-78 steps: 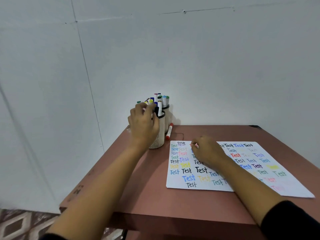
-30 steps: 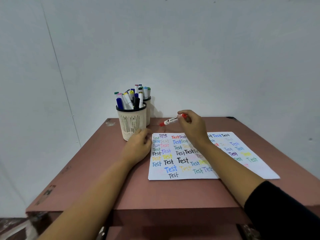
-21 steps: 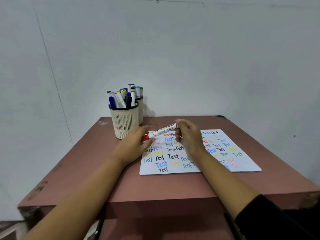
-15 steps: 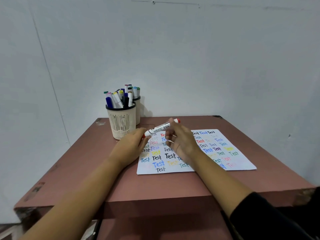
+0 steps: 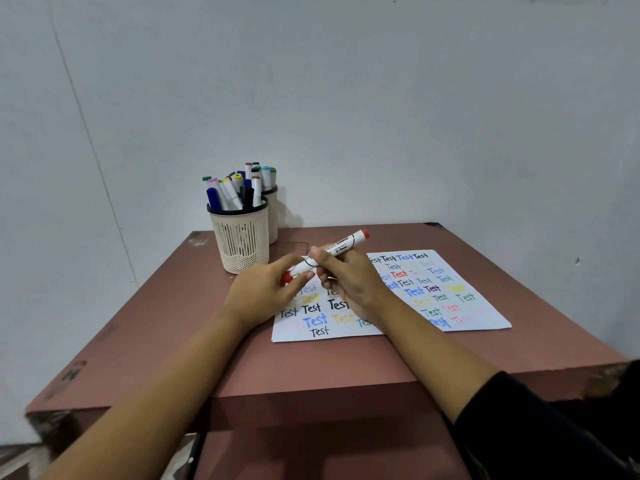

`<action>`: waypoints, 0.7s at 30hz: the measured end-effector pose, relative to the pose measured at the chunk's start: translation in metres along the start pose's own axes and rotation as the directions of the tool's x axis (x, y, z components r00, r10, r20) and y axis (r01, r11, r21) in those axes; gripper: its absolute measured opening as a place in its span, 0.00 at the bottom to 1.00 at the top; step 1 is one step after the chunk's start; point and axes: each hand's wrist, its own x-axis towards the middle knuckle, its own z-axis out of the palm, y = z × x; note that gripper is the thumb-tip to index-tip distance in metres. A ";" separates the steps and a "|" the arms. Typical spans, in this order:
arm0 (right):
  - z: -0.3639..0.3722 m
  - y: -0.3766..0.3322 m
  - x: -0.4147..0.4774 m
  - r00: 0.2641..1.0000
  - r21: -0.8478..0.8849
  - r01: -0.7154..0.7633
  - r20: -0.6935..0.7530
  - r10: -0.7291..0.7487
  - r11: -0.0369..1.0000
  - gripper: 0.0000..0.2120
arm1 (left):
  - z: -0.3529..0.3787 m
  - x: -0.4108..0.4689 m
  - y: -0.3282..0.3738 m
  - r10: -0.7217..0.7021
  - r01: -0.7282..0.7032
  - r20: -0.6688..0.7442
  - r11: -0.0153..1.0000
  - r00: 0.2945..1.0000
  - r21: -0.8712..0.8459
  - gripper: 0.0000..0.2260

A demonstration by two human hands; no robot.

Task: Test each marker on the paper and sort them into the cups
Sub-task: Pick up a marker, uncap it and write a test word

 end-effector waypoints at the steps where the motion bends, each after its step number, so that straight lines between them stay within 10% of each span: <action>1: 0.000 -0.002 -0.001 0.999 0.013 -0.001 -0.044 0.002 1.000 0.06 | 0.000 0.001 -0.001 -0.025 0.025 0.020 0.999 0.999 -0.021 0.21; 8: -0.026 -0.026 -0.005 0.954 0.357 0.073 -0.297 0.039 0.931 0.10 | 0.004 0.004 -0.016 -0.151 0.154 0.065 0.987 0.986 -0.045 0.09; 21: -0.106 -0.032 -0.058 0.839 -0.136 -0.082 -0.544 -0.005 0.987 0.14 | 0.007 0.005 -0.018 -0.093 0.096 0.225 0.995 0.970 -0.004 0.11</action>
